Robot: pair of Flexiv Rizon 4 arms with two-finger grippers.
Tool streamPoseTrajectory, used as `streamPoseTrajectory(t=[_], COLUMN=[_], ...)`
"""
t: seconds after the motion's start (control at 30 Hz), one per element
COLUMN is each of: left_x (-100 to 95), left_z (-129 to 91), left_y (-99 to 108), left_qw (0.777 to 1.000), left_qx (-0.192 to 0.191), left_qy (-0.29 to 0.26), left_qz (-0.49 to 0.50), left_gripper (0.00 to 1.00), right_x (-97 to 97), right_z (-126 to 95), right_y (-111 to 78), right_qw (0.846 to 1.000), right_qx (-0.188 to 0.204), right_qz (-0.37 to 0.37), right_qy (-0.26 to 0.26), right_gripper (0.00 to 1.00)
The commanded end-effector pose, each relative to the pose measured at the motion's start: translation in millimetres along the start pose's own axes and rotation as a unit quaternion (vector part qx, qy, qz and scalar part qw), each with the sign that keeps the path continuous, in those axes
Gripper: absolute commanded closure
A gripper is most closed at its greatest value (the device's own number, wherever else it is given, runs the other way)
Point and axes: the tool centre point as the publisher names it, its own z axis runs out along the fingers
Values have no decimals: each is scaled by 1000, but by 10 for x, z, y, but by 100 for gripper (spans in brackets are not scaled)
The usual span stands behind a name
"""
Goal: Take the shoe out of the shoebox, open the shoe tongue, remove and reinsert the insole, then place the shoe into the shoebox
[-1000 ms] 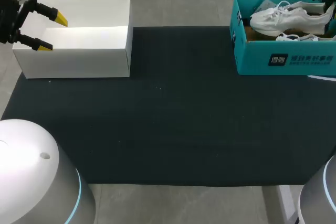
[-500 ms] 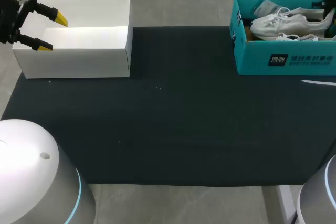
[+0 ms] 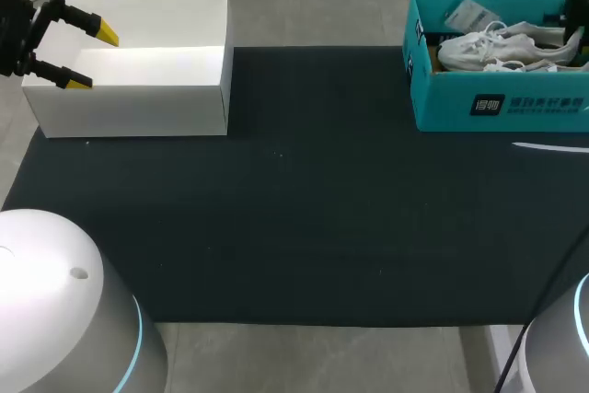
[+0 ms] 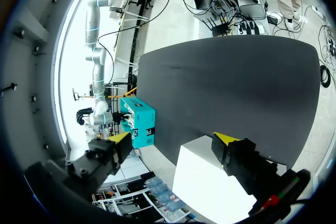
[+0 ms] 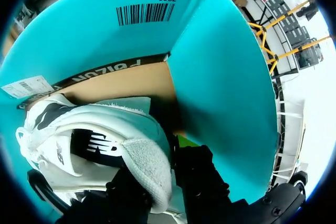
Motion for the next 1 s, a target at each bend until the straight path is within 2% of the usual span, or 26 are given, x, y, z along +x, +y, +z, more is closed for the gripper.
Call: streamPoseTrajectory(t=[0.03,0.07,0.1,0.13,0.37,0.63,0.87,1.0], left_x=[-6,-6,-6,-6,-6,-6,-6,-6], left_z=[-3,-3,-3,-3,-3,-3,-3,-3], left_y=[2,2,2,2,2,2,2,2], left_qw=[1000,1000,1000,1000,1000,1000,1000,1000], left_qx=[0,0,0,0,0,0,0,0], left_qy=[2,2,2,2,2,2,2,2], left_qz=[0,0,0,0,0,0,0,0], left_gripper=[0,0,0,0,0,0,0,0], right_x=[34,33,33,37,62,73,201,308], right_z=[21,16,-14,-42,-290,-693,-1044,-1242], right_y=[77,81,90,94,56,-73,-297,-491], right_qw=[1000,1000,1000,1000,1000,999,998,996], right_qx=[3,3,0,-2,-18,-34,-49,-57], right_qz=[5,6,8,9,2,-9,-3,-6], right_qy=[1,2,3,3,7,18,47,61], right_gripper=[92,70,22,0,0,0,0,0])
